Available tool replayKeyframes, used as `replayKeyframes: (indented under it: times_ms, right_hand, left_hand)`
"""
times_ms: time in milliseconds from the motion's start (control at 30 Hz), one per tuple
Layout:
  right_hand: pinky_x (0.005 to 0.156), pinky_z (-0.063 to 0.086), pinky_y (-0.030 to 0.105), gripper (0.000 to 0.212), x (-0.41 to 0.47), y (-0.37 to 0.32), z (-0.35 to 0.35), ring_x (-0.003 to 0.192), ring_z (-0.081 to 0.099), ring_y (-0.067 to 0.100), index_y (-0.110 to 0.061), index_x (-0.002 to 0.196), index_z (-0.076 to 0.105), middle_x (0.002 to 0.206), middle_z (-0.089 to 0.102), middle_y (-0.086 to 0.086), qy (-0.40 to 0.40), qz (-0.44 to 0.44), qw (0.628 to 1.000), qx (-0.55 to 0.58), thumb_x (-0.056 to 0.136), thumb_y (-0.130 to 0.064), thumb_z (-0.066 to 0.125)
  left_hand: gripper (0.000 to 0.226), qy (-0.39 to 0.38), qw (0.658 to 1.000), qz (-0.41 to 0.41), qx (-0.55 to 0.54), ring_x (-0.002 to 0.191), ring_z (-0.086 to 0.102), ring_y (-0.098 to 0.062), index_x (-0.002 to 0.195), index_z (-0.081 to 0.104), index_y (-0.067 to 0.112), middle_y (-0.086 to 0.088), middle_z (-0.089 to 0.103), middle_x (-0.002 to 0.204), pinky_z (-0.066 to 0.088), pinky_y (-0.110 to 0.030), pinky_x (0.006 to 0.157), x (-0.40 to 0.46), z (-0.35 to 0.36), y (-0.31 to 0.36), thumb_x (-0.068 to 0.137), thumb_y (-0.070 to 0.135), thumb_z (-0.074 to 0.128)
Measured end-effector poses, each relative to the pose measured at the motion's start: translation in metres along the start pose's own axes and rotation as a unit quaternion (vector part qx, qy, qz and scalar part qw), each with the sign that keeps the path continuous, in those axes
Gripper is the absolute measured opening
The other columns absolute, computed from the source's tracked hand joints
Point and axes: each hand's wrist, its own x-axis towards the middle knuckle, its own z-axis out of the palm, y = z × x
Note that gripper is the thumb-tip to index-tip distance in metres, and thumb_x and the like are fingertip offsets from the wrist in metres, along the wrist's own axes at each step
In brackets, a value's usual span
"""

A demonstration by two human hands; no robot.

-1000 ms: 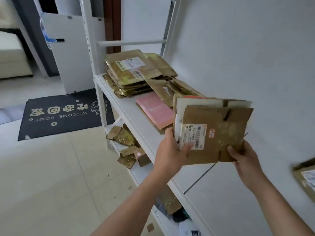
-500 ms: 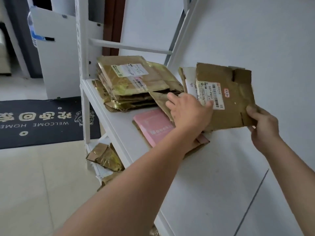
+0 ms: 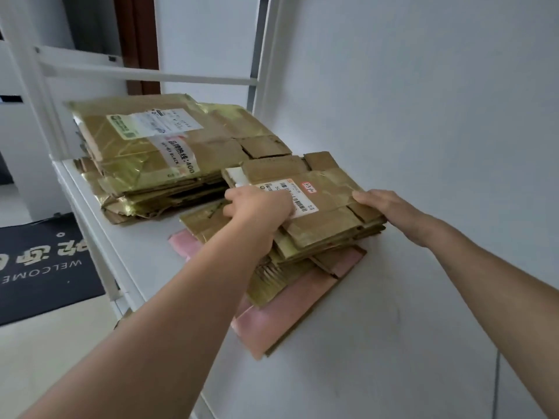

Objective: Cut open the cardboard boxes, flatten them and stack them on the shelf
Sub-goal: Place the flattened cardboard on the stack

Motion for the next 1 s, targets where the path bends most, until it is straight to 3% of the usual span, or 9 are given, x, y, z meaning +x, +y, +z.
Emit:
replayKeyframes:
  times_ms: [167,300,433,567,667,767,900,1000]
  right_hand:
    - [0.078,0.048,0.028,0.059,0.018,0.01,0.009,0.084,0.066,0.007,-0.022,0.108,0.062,0.099,0.069,-0.004,-0.067,0.016,0.994,0.083,0.071,-0.069,0.064]
    - [0.082,0.047,0.03,0.059,0.022,0.016,0.012,0.093,0.064,0.012,-0.024,0.106,0.063,0.101,0.068,-0.005,-0.055,-0.004,0.994,0.094,0.072,-0.071,0.063]
    - [0.094,0.05,0.036,0.072,0.016,0.009,0.011,0.103,0.066,0.02,-0.016,0.12,0.063,0.116,0.069,0.005,-0.062,-0.016,0.993,0.097,0.074,-0.072,0.06]
    - [0.074,0.051,0.032,0.062,-0.007,0.006,0.003,0.087,0.065,0.018,-0.017,0.107,0.059,0.102,0.066,0.006,-0.027,-0.027,0.986,0.163,0.074,-0.069,0.064]
    - [0.062,0.051,0.026,0.068,-0.032,-0.002,0.0,0.08,0.066,0.014,-0.012,0.111,0.058,0.1,0.066,0.004,-0.055,-0.032,0.985,0.161,0.076,-0.071,0.064]
    - [0.07,0.052,0.026,0.071,-0.048,-0.013,0.014,0.086,0.068,0.013,-0.012,0.107,0.062,0.102,0.068,0.001,-0.046,-0.034,0.994,0.09,0.076,-0.075,0.06]
    - [0.066,0.04,0.028,0.069,-0.052,-0.024,0.024,0.073,0.058,0.013,-0.01,0.081,0.059,0.079,0.06,-0.004,0.022,-0.047,0.998,-0.02,0.072,-0.078,0.061]
    - [0.069,0.049,0.03,0.088,-0.046,-0.026,0.023,0.076,0.068,0.02,0.005,0.092,0.069,0.083,0.071,0.006,-0.013,-0.04,0.999,-0.008,0.062,-0.078,0.069]
  left_hand:
    - [0.086,0.003,0.998,-0.018,-0.06,0.116,0.049,-0.03,0.147,0.018,0.009,-0.01,0.039,0.144,0.048,-0.041,0.086,0.004,0.003,-0.014,0.084,0.018,0.075]
    - [0.079,0.013,0.998,-0.01,-0.066,0.112,0.054,-0.032,0.146,0.025,0.014,-0.009,0.042,0.141,0.054,-0.047,0.089,0.001,0.005,-0.017,0.084,0.018,0.074]
    - [0.062,0.011,0.996,0.022,-0.088,0.105,0.06,-0.031,0.135,0.039,0.014,-0.009,0.055,0.128,0.057,-0.047,0.085,-0.006,0.003,-0.017,0.084,0.013,0.073]
    - [0.043,-0.026,0.984,0.09,-0.15,0.096,0.069,-0.028,0.119,0.055,0.012,-0.007,0.07,0.109,0.059,-0.048,0.083,-0.024,-0.004,-0.014,0.082,-0.004,0.071]
    - [0.039,-0.034,0.982,0.108,-0.149,0.087,0.073,-0.028,0.113,0.065,0.01,-0.008,0.075,0.1,0.061,-0.049,0.075,-0.042,-0.023,-0.007,0.08,-0.01,0.069]
    - [0.032,0.006,0.99,0.081,-0.111,0.08,0.074,-0.031,0.108,0.066,0.006,-0.012,0.075,0.093,0.06,-0.052,0.07,-0.047,-0.047,-0.005,0.079,-0.006,0.07]
    - [0.042,0.071,0.997,0.04,-0.004,0.106,0.063,-0.033,0.115,0.058,0.011,-0.011,0.067,0.108,0.054,-0.05,0.09,-0.039,-0.06,-0.024,0.078,0.017,0.076]
    - [0.042,0.074,0.996,0.041,0.032,0.12,0.053,-0.035,0.113,0.059,0.013,-0.01,0.063,0.115,0.051,-0.048,0.096,-0.028,-0.059,-0.034,0.078,0.026,0.076]
